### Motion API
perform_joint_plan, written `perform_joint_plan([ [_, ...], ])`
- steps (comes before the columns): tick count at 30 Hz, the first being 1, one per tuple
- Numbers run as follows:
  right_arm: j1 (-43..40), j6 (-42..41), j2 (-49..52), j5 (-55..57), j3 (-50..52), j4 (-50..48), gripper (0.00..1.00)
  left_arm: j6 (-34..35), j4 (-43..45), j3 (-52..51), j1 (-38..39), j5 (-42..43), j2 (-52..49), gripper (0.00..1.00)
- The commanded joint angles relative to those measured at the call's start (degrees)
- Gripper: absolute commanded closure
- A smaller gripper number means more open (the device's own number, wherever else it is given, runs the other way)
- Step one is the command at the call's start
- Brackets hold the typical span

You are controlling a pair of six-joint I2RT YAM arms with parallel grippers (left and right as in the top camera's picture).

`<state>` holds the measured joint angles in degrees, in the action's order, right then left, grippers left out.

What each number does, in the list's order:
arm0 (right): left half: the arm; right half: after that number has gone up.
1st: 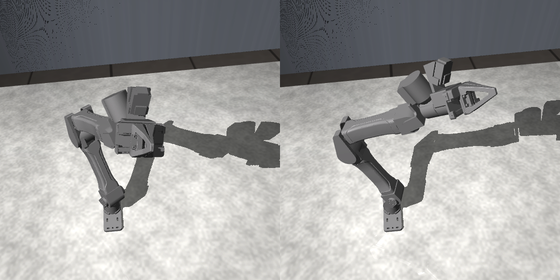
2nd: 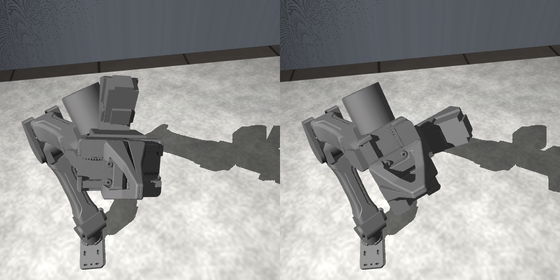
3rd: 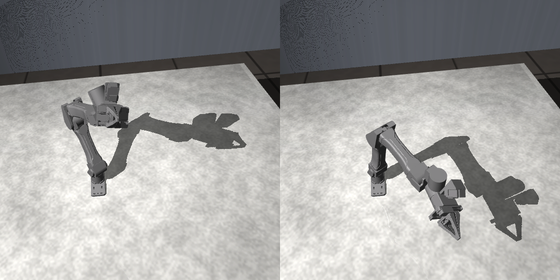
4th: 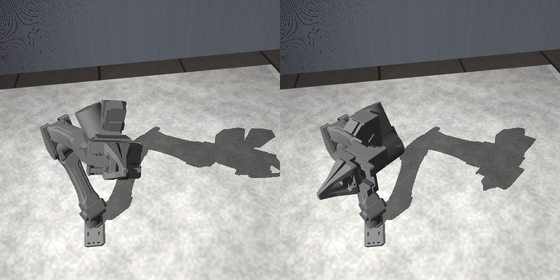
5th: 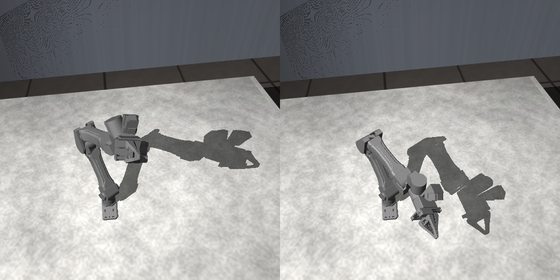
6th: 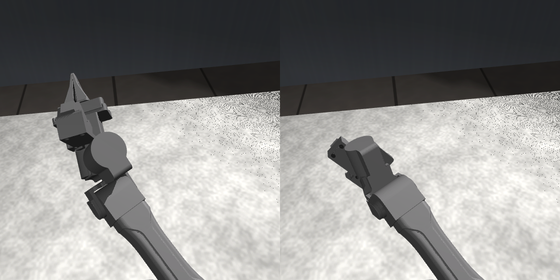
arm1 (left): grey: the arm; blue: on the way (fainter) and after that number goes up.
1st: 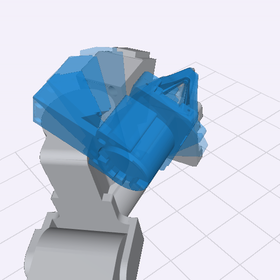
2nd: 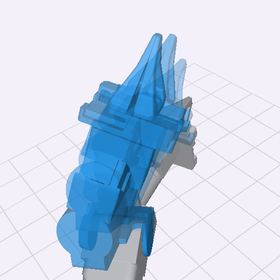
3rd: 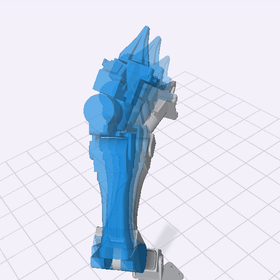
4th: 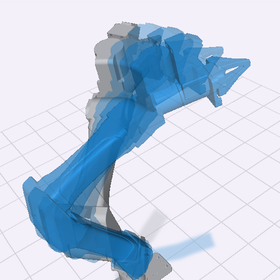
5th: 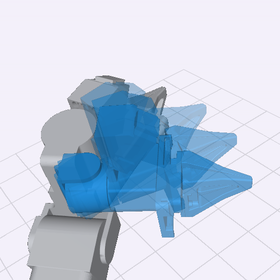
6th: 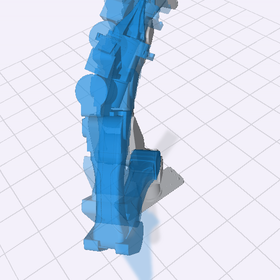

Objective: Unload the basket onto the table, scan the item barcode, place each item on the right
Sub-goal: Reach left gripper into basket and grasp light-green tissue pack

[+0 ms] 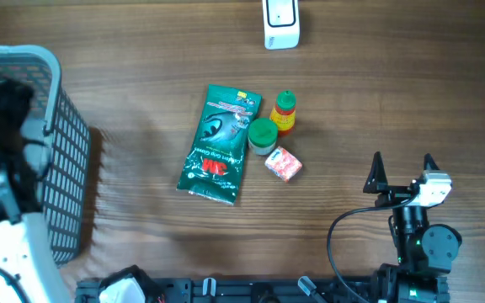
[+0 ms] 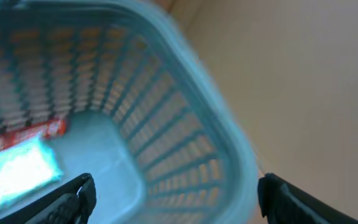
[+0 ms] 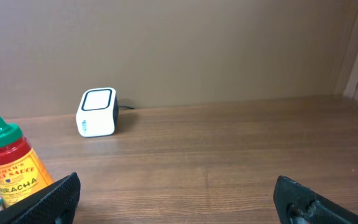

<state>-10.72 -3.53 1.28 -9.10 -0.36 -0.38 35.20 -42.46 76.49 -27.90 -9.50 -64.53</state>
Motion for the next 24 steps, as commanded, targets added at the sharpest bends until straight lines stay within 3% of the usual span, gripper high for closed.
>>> perform_joint_plan([
  [1,-0.2,0.5,-0.3,0.3,0.0,-0.2,0.0,14.6,-6.2,0.4,-13.7,7.6,-6.0,0.07],
  [4,-0.2,0.5,-0.3,0.3,0.0,-0.2,0.0,29.0,-13.7,0.4,-21.1,7.5,-14.9,0.0],
  [9,-0.2,0.5,-0.3,0.3,0.0,-0.2,0.01,36.7,-15.5,0.4,-22.6,5.3,-27.9,0.0],
  [11,-0.2,0.5,-0.3,0.3,0.0,-0.2,0.0,48.2,-16.9,0.3,-22.6,4.7,-33.3,0.0],
  [14,-0.2,0.5,-0.3,0.3,0.0,-0.2,0.0,59.0,-18.9,0.3,-22.6,4.7,-37.3,0.0],
  [16,-0.2,0.5,-0.3,0.3,0.0,-0.2,0.0,59.8,-18.7,0.3,-22.6,4.7,-39.1,0.0],
  [19,-0.2,0.5,-0.3,0.3,0.0,-0.2,0.0,59.8,-17.0,0.3,-22.6,3.4,-41.3,0.22],
  [24,-0.2,0.5,-0.3,0.3,0.0,-0.2,0.0,59.8,-15.6,0.2,-22.6,3.4,-43.7,0.36],
])
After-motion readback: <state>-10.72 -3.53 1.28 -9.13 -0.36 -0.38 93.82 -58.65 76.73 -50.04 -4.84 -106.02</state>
